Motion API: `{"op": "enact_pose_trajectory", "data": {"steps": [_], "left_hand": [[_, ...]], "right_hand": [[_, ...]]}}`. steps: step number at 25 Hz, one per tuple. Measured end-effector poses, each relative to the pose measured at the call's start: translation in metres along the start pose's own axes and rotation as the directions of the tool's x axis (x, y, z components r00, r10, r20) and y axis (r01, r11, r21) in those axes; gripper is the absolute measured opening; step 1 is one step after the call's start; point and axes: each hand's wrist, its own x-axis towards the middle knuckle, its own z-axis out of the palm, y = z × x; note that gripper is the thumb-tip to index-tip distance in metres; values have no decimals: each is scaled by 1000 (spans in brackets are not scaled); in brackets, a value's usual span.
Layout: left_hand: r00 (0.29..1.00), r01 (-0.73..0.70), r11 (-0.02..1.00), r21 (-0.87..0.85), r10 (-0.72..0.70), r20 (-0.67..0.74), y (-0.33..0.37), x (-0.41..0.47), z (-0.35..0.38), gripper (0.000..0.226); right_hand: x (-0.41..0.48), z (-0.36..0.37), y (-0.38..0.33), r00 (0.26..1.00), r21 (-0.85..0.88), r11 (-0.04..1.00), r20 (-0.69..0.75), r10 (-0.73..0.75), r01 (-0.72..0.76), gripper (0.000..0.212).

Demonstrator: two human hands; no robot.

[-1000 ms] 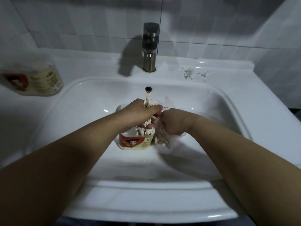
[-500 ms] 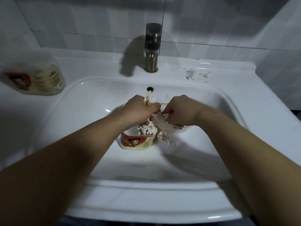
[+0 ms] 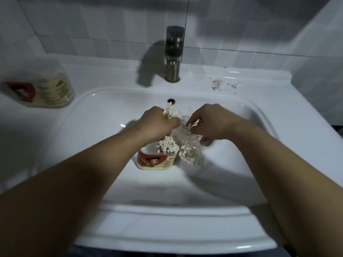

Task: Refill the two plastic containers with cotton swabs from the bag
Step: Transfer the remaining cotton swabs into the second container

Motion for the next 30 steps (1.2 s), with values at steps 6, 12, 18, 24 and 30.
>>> {"op": "enact_pose_trajectory", "data": {"steps": [6,12,18,24,30], "left_hand": [[993,-60,998,-2,60,102,5,-5,3,37],[995,-99,967,236,90,49,0,-2,3,38],[996,-85,948,308,72,53,-3,1,1,38],[987,-148,989,-9,147,-69,3,-2,2,34],[974,-223,860,-458,179,-138,7,0,10,29]], "right_hand": [[5,5,2,998,-44,998,31,56,-55,19],[2,-2,6,995,168,980,29,99,-102,13],[0,-16,16,995,311,947,-14,96,-87,13],[4,-18,19,996,367,930,-80,30,2,8],[2,-18,16,987,344,937,-161,-2,58,13]]}}
